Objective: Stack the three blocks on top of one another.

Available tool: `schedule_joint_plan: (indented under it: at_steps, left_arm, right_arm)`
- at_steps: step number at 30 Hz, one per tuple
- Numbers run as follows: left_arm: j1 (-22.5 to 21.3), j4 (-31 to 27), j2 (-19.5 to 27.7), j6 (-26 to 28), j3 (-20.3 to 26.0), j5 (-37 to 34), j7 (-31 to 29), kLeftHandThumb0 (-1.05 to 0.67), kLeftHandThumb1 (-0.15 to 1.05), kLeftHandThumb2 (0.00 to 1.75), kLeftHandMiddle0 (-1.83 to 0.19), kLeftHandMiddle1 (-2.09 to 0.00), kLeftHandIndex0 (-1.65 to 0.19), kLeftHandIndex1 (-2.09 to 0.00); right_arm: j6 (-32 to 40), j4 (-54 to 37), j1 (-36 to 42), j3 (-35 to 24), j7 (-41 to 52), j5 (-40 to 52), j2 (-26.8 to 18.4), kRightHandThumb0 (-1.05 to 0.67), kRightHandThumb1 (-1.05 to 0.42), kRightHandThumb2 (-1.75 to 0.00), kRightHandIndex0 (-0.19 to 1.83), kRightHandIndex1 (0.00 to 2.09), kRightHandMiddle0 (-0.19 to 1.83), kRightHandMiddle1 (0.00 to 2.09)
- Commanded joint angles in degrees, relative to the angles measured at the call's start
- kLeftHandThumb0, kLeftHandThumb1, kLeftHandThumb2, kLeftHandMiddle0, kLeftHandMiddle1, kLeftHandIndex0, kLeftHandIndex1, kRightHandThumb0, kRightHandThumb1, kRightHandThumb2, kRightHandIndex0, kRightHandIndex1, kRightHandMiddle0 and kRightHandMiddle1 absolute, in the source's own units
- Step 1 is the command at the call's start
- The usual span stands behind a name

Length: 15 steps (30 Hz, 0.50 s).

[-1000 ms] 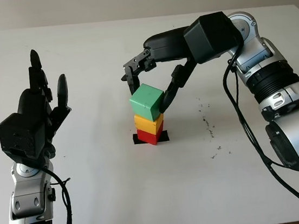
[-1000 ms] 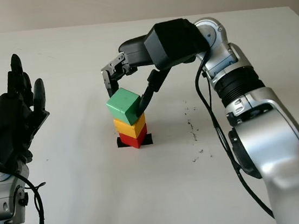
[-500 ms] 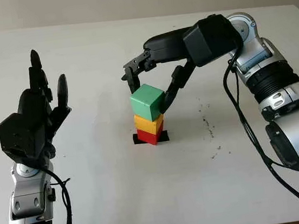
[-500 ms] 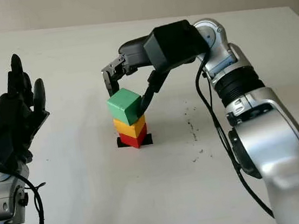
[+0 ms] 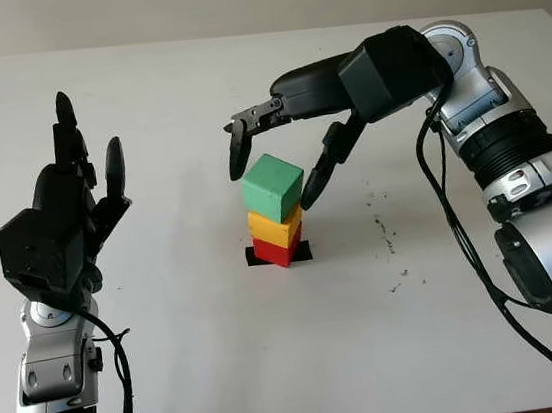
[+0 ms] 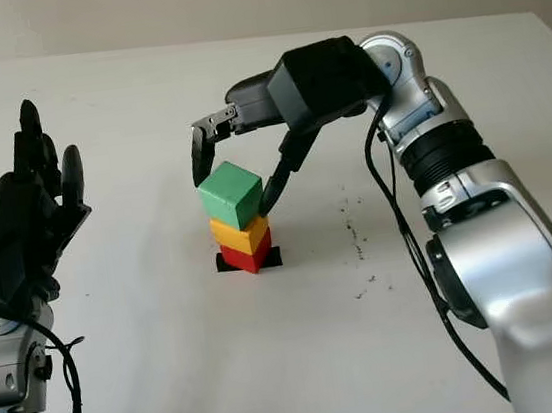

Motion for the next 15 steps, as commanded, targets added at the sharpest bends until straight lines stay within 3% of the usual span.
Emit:
schedule_joint_plan:
  at_steps: [1,9,15]
  left_arm:
    - [0.2,-0.7,0.4,-0.3,0.1,0.1,0.0,-0.73,1.05,0.65,0.19,-0.01,0.19,0.00]
    - [-0.1,-0.5,0.6,-0.1,0.3,-0.8,-0.6,-0.74,1.05,0.64,0.19,0.00,0.19,0.00]
    - [-0.7,0.4,0.3,-0.3,0.3,-1.1,-0.6,-0.73,1.05,0.64,0.19,0.00,0.19,0.00]
  right_arm:
    - [-0.4,-1.8,0.1,0.1,1.0,0.5,-1.2,-0.70,-0.85,-0.05,-0.16,0.03,-0.03,0.68]
    - [1.0,-6.3,0.9,-0.5,5.4,2.9,-3.6,-0.75,-0.89,-0.06,-0.19,0.00,-0.16,0.41]
    - [10.4,-13.4,4.4,-4.5,3.1,7.3,-5.1,-0.89,-0.97,-0.07,-0.19,0.00,-0.19,0.02]
